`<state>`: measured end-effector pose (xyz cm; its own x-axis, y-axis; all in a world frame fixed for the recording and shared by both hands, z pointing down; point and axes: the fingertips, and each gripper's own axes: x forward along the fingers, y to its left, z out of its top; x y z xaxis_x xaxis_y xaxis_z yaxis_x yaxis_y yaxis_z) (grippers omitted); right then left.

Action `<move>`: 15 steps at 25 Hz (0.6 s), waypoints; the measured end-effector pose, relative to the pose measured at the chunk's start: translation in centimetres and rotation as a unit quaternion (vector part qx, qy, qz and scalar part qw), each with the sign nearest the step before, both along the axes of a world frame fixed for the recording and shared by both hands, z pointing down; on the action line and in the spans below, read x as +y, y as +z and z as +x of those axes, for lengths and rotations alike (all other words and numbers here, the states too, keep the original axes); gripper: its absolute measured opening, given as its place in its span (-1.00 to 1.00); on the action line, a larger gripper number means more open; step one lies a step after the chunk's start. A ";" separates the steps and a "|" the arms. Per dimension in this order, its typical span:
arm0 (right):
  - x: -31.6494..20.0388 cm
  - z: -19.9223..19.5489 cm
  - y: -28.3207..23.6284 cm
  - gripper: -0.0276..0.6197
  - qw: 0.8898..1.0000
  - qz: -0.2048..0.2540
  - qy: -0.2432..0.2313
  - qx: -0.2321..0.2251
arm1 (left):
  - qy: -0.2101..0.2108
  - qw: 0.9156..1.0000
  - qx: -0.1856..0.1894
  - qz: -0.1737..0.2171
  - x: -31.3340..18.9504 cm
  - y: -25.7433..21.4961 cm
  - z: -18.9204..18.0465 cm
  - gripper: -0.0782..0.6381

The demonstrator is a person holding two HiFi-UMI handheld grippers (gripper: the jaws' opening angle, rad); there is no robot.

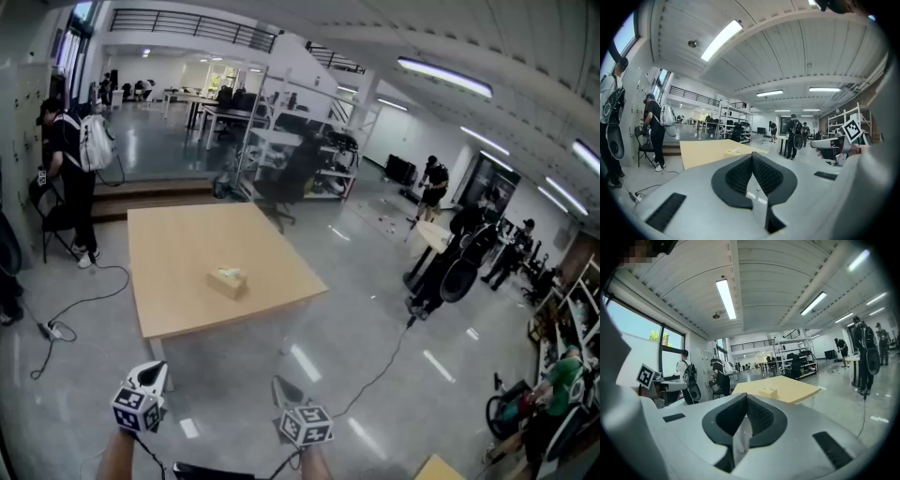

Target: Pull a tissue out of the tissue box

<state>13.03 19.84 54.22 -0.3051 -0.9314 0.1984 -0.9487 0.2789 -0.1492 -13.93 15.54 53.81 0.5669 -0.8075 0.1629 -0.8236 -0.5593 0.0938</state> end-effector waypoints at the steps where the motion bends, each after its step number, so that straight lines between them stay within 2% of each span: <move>1: 0.0 0.2 0.0 -0.88 1.000 0.000 0.000 0.003 | 0.000 1.000 0.000 0.000 -0.2 0.1 0.2 -0.76; 15: -1.0 2.6 0.5 -0.88 1.000 0.005 -0.011 0.009 | -0.006 1.000 0.005 0.003 -0.7 0.8 3.0 -0.76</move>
